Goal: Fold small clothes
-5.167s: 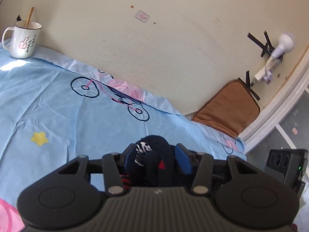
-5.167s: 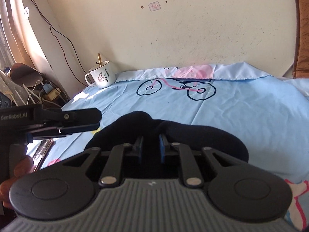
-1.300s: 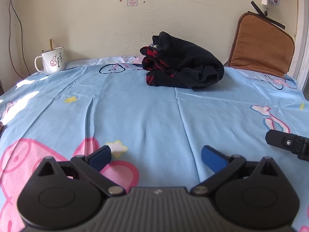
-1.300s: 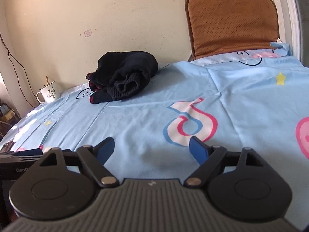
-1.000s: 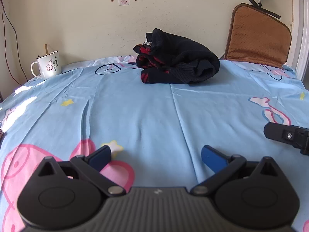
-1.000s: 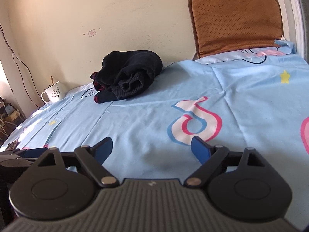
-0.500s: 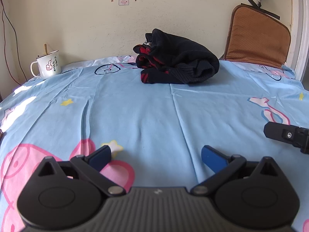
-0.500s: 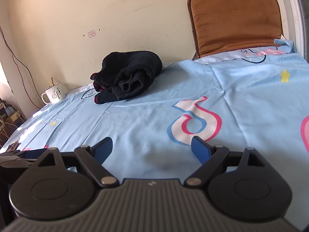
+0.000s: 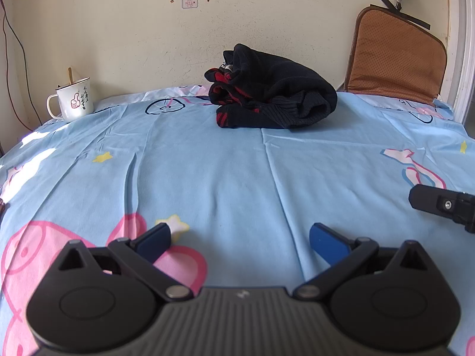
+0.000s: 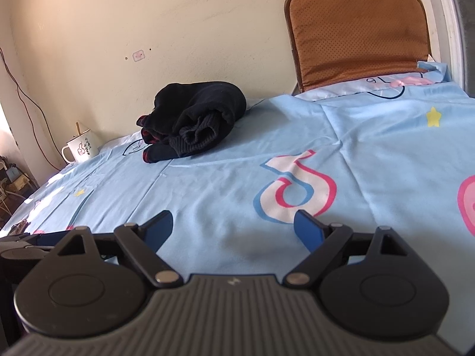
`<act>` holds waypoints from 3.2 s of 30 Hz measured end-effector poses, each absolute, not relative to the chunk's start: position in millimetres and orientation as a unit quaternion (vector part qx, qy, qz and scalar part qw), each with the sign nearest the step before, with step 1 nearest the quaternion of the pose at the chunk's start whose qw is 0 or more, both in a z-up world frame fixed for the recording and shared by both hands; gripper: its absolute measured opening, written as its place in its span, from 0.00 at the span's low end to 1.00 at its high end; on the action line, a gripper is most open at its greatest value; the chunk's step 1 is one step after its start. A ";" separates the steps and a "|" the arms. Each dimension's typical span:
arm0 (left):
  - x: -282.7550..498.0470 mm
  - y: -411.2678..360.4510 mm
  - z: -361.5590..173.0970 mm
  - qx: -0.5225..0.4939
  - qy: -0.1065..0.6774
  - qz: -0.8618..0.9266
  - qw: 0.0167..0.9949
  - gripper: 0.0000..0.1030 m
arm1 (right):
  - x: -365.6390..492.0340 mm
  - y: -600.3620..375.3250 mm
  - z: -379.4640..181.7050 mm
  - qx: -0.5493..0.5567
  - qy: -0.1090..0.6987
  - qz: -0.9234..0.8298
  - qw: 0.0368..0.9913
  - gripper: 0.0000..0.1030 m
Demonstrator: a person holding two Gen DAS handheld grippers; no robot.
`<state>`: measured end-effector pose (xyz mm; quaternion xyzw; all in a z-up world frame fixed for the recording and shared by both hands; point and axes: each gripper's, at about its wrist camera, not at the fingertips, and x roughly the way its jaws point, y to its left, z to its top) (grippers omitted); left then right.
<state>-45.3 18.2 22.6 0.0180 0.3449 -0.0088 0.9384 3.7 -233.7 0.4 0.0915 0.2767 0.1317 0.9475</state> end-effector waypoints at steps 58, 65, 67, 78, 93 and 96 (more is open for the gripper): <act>-45.8 18.2 22.6 0.018 0.345 -0.008 0.939 1.00 | -2.2 -232.3 4.4 0.093 0.264 0.126 0.952 0.88; -45.1 22.7 22.6 0.008 0.344 0.006 0.939 1.00 | -2.7 -232.6 4.4 0.095 0.263 0.128 0.952 0.88; -45.0 23.3 22.7 0.007 0.344 0.009 0.939 1.00 | -2.4 -232.4 4.5 0.094 0.262 0.128 0.952 0.88; -44.3 23.8 22.6 0.009 0.344 0.009 0.939 1.00 | -1.5 -231.4 3.8 0.094 0.266 0.131 0.951 0.88; -44.5 23.8 23.1 0.009 0.344 0.009 0.939 1.00 | -0.4 -231.8 3.2 0.095 0.269 0.131 0.950 0.89; -44.5 23.7 23.1 0.009 0.344 0.009 0.939 1.00 | -0.4 -231.9 3.1 0.095 0.269 0.132 0.949 0.89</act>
